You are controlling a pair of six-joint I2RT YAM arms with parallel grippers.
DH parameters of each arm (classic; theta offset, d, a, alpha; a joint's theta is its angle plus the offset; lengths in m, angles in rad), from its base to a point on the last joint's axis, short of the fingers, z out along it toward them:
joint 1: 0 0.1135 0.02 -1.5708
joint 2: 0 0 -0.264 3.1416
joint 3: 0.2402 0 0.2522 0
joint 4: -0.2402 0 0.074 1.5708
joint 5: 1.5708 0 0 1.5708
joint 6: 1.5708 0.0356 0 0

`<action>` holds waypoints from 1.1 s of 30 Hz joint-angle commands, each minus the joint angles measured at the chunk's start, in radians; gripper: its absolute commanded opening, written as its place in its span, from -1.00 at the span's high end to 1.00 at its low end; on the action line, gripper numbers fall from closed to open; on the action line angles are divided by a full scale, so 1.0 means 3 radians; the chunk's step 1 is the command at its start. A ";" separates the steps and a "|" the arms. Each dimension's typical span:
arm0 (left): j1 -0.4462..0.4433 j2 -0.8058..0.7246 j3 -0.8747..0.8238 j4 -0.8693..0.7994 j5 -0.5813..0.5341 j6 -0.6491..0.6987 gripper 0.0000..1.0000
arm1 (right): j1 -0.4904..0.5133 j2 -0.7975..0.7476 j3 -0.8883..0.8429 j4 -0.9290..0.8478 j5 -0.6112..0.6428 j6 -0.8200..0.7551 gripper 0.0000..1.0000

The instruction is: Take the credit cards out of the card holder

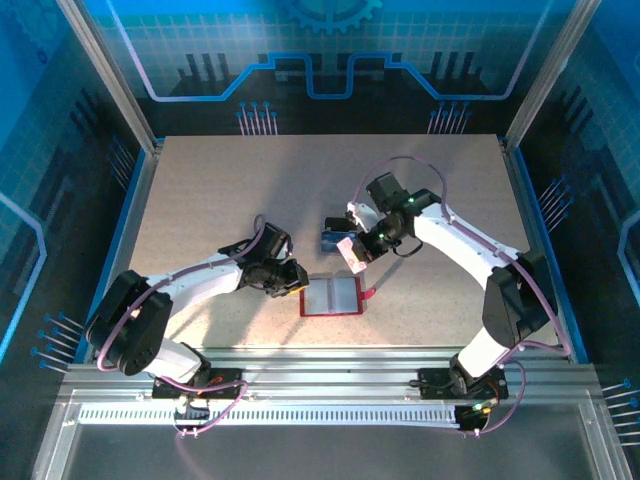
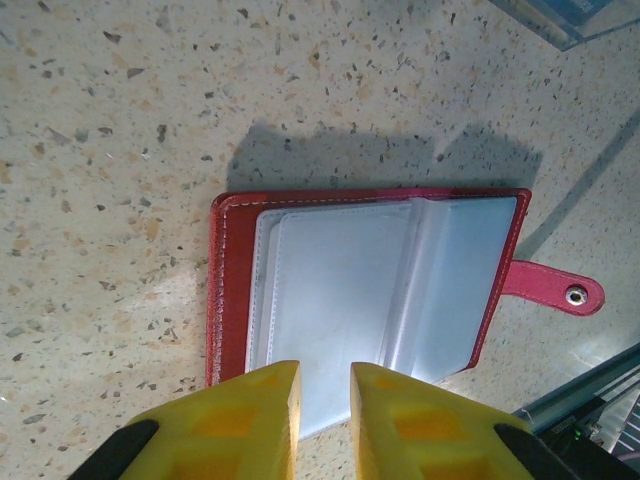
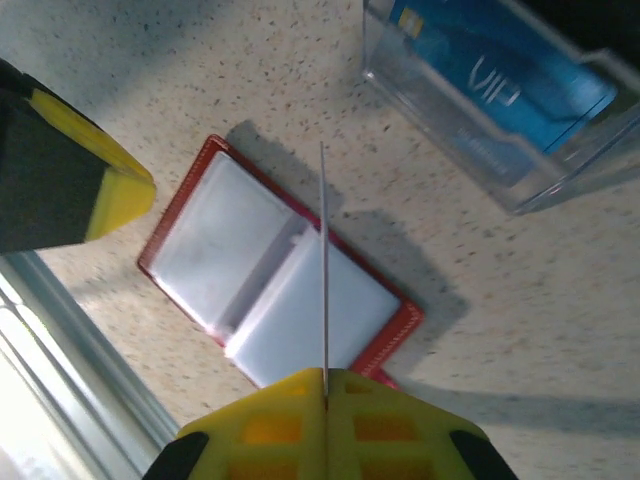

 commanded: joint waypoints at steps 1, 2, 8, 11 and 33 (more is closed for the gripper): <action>0.0030 -0.0134 -0.0045 0.0019 -0.0056 0.0006 0.57 | -0.0029 0.0124 0.0251 -0.0398 0.0302 -0.0638 0.99; 0.0030 -0.0152 -0.0049 0.0021 -0.0063 0.0009 0.57 | -0.0023 0.0152 0.0312 -0.0445 0.0330 -0.0761 0.99; 0.0040 -0.0202 -0.0069 0.0002 -0.0079 0.0013 0.57 | -0.0019 0.0296 0.0589 -0.0634 0.0369 -0.1482 0.99; 0.0053 -0.0215 -0.0066 -0.0006 -0.0086 0.0026 0.57 | 0.0000 0.0421 0.0772 -0.0776 0.0414 -0.1763 0.97; 0.0209 -0.0261 -0.0066 -0.0031 -0.0125 0.0050 0.57 | 0.0044 0.1695 0.2675 -0.1553 0.0968 -0.2625 1.00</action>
